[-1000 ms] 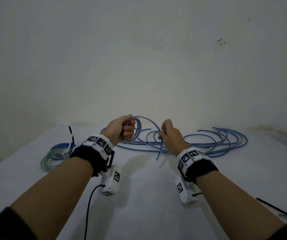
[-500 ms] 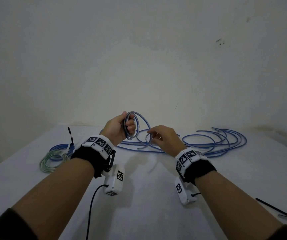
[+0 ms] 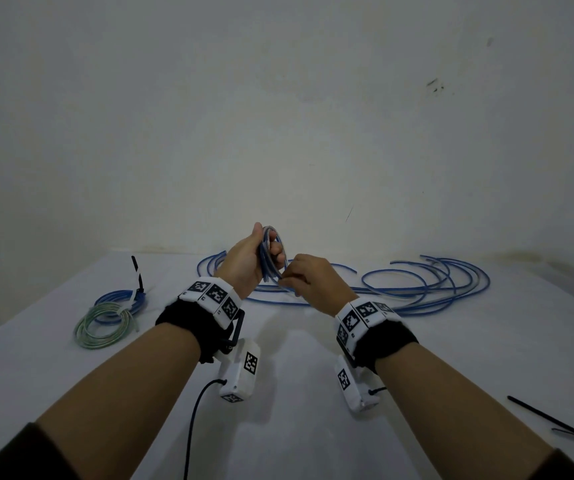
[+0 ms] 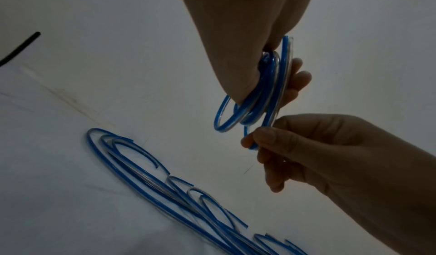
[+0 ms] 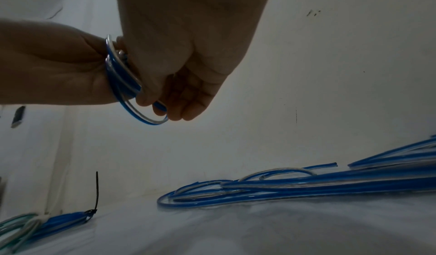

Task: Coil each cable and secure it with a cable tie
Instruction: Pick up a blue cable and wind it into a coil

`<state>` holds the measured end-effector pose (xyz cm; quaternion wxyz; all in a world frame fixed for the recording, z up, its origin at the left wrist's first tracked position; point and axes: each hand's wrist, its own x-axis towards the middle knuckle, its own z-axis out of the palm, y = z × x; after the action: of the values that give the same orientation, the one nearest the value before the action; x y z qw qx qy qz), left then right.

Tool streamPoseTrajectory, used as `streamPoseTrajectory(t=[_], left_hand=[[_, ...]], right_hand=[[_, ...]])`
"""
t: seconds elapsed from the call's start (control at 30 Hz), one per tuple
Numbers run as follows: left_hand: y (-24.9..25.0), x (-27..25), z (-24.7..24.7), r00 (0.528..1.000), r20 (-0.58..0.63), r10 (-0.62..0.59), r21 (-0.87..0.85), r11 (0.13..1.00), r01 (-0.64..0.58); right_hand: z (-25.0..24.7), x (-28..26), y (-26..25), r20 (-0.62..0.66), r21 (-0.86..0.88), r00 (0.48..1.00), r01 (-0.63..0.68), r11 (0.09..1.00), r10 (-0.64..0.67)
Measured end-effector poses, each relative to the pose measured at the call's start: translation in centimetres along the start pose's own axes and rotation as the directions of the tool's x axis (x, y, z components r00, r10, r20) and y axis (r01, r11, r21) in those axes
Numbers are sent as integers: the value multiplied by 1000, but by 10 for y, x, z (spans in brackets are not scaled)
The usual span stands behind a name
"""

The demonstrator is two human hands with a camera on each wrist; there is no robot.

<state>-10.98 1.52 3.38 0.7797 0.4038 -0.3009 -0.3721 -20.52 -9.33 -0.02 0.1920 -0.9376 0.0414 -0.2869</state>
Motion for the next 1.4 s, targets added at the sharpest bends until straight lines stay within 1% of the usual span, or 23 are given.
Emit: streamPoseTrajectory(t=[0.13,0.17,0.23,0.3,0.33,0.4,0.43,0.47,0.53,0.57,0.6,0.67,0.73,0.8,0.87,0.97,1.1,1.2,1.27,1.33,1.4], left_hand=[[1,-2,-2,998,46,-31,-35,999,32],[1,-3,-2,998,55,-31,-20,999,32],[0,-2,-2,999,51,-6,77,997,2],[-1,-1,-2,998,53,27,198,980,-37],[-2,0,-2,998,53,32,244,969,-44],[-1,-1,-4,998,56,33,324,945,-49],[0,0,-6,998,58,32,365,930,-51],[0,0,-7,998,62,32,403,913,-55],[0,1,-8,997,82,11,438,898,-46],[-1,1,-7,995,99,-12,436,899,-33],[-1,2,-6,992,121,-37,436,900,-19],[-3,1,-3,984,157,-88,463,886,6],[-4,1,0,976,178,-123,498,867,19],[-5,1,2,972,195,-134,526,850,12],[-7,2,3,975,194,-106,575,817,-26],[-10,4,4,986,166,-11,637,764,-99],[-14,6,8,988,152,30,629,768,-120],[-17,9,7,993,114,16,643,761,-86],[-20,11,6,994,111,10,641,763,-80],[-21,11,7,994,94,49,635,766,-98],[-23,11,8,990,59,128,672,729,-135]], right_hand=[[-2,-4,-3,38,53,997,-69,996,67],[-2,-4,-4,43,55,995,-90,994,88],[-2,-4,-5,44,76,992,-120,990,117],[-3,-6,-4,57,117,992,-118,986,112],[-3,-6,-4,65,154,992,-118,981,109],[-6,-8,-2,61,304,984,-178,936,167],[-8,-8,-1,25,372,978,-199,907,205],[-9,-7,2,-39,410,973,-194,891,229],[-13,-5,8,-189,351,959,-134,927,210],[-17,-3,10,-226,311,958,-102,945,178],[-19,-1,11,-226,295,962,-82,952,153],[-24,1,11,-156,326,979,-74,942,131],[-25,2,12,-76,403,988,-91,911,133],[-25,3,12,-54,473,988,-104,875,147],[-26,2,13,-86,466,985,-94,880,150],[-29,-2,12,-107,471,982,-89,878,157],[-25,-7,12,-82,528,978,-119,841,190],[-24,-8,10,-32,586,980,-142,798,198],[-24,-9,9,-20,594,980,-147,791,198],[-25,-9,9,-20,594,979,-151,790,202],[-24,-10,11,-16,602,976,-163,782,215]])
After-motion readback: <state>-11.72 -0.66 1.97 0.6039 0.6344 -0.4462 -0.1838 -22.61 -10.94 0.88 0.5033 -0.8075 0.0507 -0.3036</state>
